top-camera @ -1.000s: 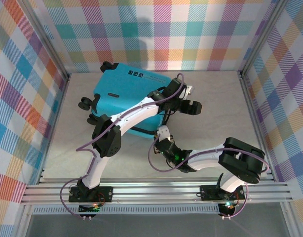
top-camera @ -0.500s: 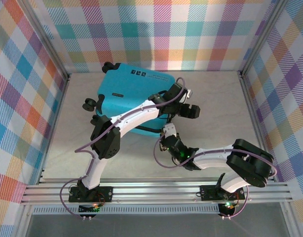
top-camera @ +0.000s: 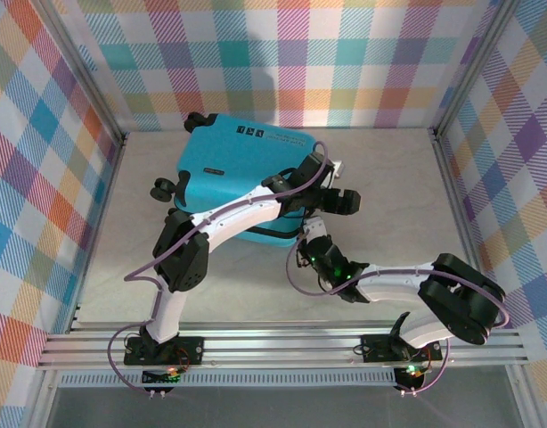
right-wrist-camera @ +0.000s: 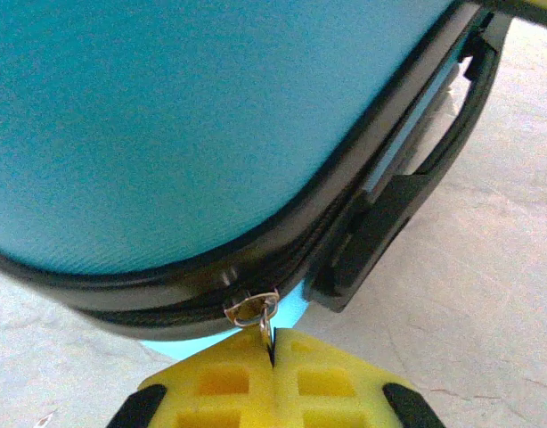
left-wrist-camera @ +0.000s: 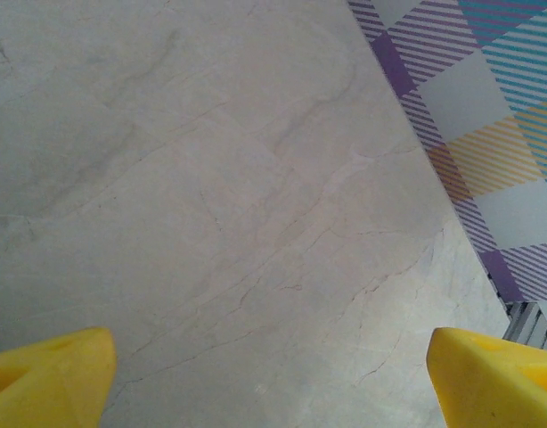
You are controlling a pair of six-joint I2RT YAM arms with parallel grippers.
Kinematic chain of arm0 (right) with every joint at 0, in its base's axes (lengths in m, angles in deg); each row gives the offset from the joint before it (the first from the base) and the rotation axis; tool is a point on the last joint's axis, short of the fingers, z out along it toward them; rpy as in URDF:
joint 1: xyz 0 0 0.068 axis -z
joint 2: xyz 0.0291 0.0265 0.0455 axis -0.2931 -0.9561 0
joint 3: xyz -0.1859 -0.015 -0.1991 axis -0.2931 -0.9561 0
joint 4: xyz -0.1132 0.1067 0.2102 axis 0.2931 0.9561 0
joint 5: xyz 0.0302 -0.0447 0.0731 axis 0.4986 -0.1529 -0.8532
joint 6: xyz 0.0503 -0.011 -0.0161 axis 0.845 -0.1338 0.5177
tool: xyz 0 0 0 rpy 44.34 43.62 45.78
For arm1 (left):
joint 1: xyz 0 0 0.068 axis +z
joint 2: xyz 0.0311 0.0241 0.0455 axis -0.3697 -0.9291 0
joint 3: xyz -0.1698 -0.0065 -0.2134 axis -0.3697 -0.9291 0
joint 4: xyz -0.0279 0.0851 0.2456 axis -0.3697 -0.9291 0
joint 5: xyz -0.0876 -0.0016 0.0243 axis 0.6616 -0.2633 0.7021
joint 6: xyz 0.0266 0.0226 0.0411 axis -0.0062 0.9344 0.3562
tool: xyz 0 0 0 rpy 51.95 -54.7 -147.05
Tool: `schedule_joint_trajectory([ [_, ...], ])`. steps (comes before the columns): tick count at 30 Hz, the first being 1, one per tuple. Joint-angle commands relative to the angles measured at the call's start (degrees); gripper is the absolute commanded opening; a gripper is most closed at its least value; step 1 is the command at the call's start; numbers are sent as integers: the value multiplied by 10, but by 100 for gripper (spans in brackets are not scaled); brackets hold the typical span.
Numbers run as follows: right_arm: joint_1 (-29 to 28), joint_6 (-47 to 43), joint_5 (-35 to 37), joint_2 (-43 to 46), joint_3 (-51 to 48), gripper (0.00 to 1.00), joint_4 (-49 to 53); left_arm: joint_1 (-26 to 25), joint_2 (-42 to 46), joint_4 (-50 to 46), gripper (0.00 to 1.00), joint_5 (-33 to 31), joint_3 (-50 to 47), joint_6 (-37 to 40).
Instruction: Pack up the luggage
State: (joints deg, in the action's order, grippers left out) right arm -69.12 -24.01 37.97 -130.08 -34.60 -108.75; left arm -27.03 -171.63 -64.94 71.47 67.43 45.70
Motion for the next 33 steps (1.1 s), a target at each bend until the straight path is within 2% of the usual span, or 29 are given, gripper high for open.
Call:
schedule_joint_trajectory([
  [1,37,7,68,20,-5,0,18,24,46,-50,90,-57,-20,-19],
  [10,58,-5,44,9,7,0,11,25,68,-34,90,-44,-31,-27],
  [17,52,-13,29,17,-10,0,-22,26,48,-46,92,-33,96,7],
  [22,42,-27,24,26,-10,0,-21,37,-9,-35,97,-39,206,34],
  [26,22,-39,17,32,-14,0,-30,60,-100,-32,99,-6,327,31],
  [30,0,-56,21,35,-16,0,-36,87,-165,43,100,12,380,5],
  [33,-3,-57,18,39,-20,0,-39,106,-199,119,100,-3,385,-14],
])
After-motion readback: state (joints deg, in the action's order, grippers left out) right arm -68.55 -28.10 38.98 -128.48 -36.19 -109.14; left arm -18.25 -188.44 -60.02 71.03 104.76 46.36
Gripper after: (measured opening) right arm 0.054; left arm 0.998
